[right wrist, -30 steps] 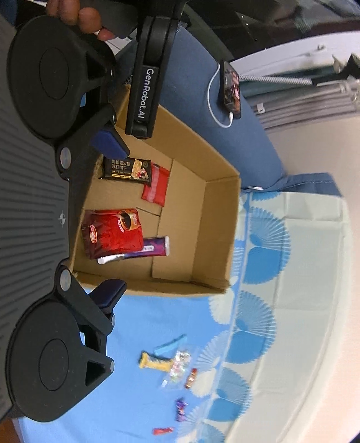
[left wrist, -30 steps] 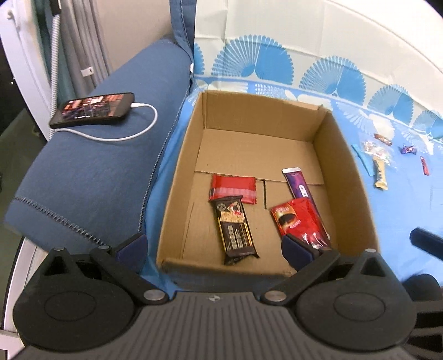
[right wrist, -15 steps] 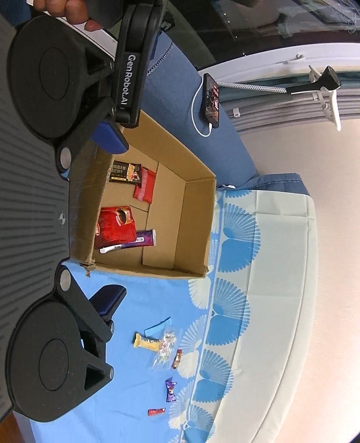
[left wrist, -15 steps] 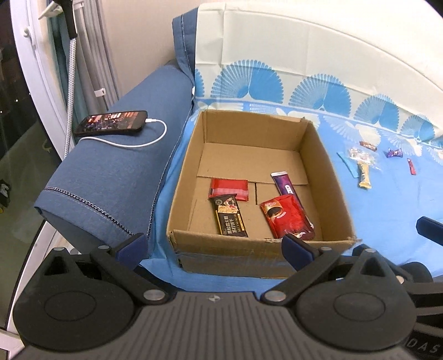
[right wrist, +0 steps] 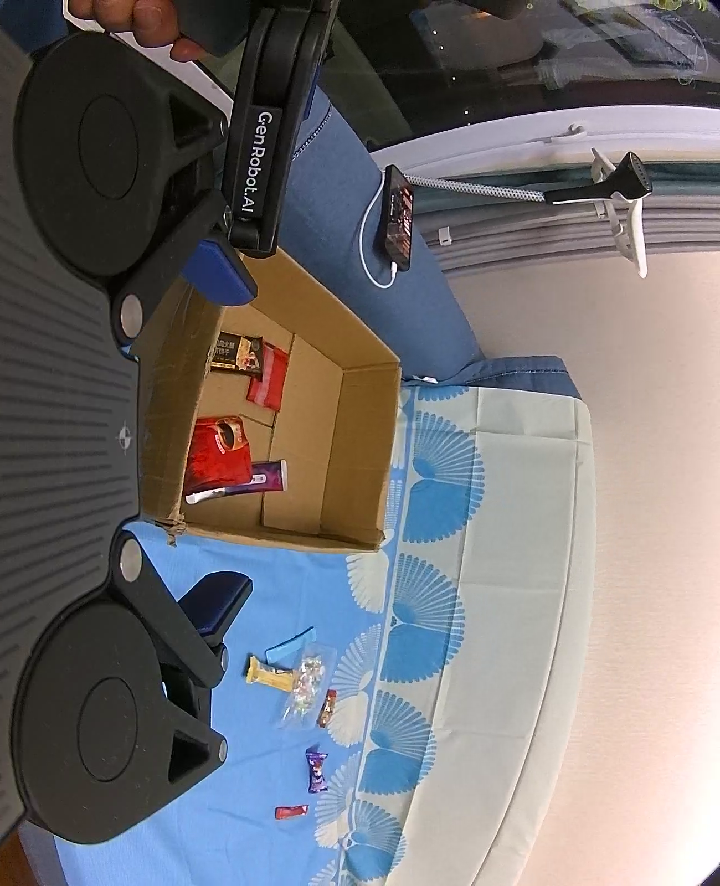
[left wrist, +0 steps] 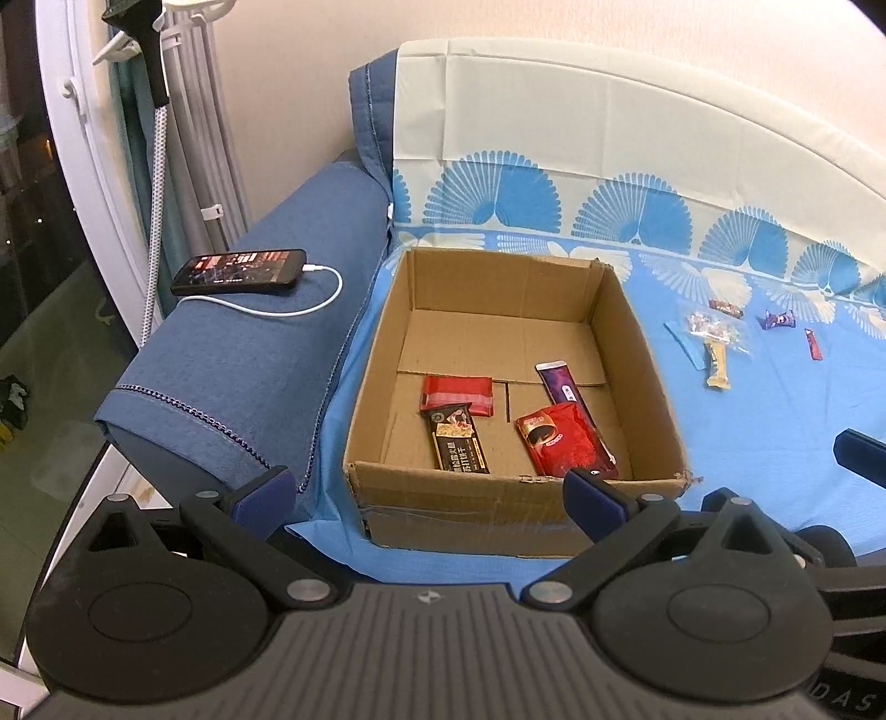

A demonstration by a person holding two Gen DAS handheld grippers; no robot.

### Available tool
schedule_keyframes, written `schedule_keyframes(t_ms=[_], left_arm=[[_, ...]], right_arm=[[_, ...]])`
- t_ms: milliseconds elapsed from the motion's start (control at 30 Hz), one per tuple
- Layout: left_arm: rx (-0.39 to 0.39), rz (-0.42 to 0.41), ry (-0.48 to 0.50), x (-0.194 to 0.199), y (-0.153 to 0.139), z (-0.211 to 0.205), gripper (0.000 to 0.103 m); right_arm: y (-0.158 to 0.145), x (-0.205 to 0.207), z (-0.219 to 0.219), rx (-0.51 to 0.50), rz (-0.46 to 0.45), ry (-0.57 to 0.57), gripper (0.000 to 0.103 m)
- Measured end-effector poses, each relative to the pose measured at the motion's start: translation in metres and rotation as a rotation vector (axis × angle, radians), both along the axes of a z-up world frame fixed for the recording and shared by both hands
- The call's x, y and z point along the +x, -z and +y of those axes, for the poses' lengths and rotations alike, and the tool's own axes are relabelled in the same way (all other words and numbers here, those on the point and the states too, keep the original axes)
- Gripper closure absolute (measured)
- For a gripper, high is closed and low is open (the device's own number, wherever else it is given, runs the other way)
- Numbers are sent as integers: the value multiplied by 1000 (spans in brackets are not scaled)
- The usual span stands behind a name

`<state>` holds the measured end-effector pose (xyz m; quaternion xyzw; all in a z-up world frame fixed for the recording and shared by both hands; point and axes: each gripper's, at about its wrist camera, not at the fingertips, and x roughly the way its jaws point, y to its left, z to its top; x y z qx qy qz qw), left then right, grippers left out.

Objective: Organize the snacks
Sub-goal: 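Open both tools to release the biscuit bar and chip bag into the box, then grasp the yellow bar with left tool while right tool grasps red stick pack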

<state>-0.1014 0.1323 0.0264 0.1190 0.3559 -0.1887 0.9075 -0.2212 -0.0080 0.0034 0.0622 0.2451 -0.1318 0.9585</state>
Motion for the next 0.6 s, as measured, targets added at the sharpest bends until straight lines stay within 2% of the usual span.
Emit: schedule_keyframes(t_ms=[300,600], left_arm=[[21,1,6,0,2,-6,0],[79,31,28,7,15,-28,0]], right_arm=[[3,1,-3,13,4,5,0],[16,6,-21,65,33,12,0]])
